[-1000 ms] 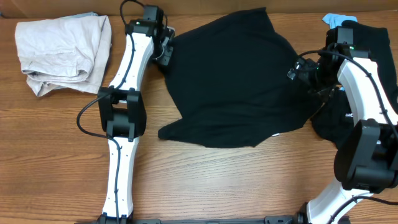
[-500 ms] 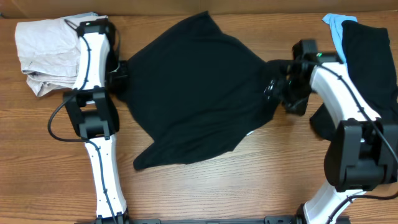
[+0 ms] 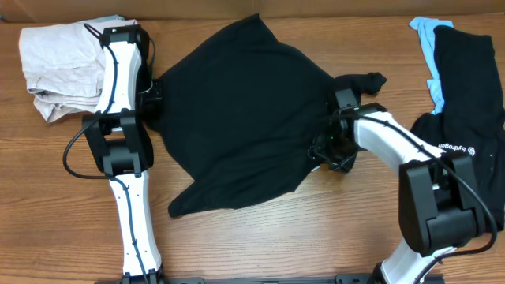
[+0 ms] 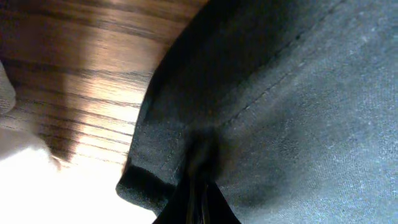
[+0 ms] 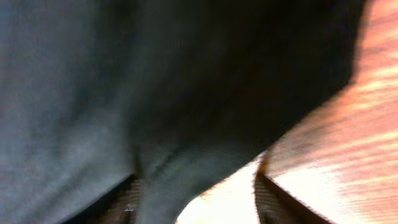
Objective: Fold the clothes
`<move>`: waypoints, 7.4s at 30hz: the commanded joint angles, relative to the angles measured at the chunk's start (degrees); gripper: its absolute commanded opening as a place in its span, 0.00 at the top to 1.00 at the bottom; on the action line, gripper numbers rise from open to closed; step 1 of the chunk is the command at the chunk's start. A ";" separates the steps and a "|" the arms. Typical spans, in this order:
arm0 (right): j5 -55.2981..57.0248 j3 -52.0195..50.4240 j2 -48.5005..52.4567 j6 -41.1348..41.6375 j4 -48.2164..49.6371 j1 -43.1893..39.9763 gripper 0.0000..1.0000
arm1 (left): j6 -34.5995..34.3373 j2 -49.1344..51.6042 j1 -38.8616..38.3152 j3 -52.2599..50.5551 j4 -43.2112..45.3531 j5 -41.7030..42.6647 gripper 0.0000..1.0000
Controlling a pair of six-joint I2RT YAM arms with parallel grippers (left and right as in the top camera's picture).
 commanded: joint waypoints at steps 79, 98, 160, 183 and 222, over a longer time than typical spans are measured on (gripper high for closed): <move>-4.61 -15.28 -25.44 1.86 -3.98 7.10 0.41 | 1.86 -46.82 -3.28 -7.10 7.06 2.56 0.00; -6.56 -22.73 -14.95 7.85 -6.38 10.25 0.40 | 4.26 -35.32 -4.22 -7.48 8.55 2.60 0.00; 6.36 0.52 -29.16 -9.60 -6.10 -5.09 0.22 | 1.70 -2.23 -11.89 -16.57 4.83 -3.32 0.00; 4.24 8.39 3.98 -22.27 38.99 -5.16 0.26 | -2.78 -4.87 -7.89 -22.91 1.22 -1.99 0.00; 3.04 14.62 14.84 -15.91 50.03 -8.17 0.96 | 1.42 -33.70 -7.78 -16.39 20.17 -2.40 0.00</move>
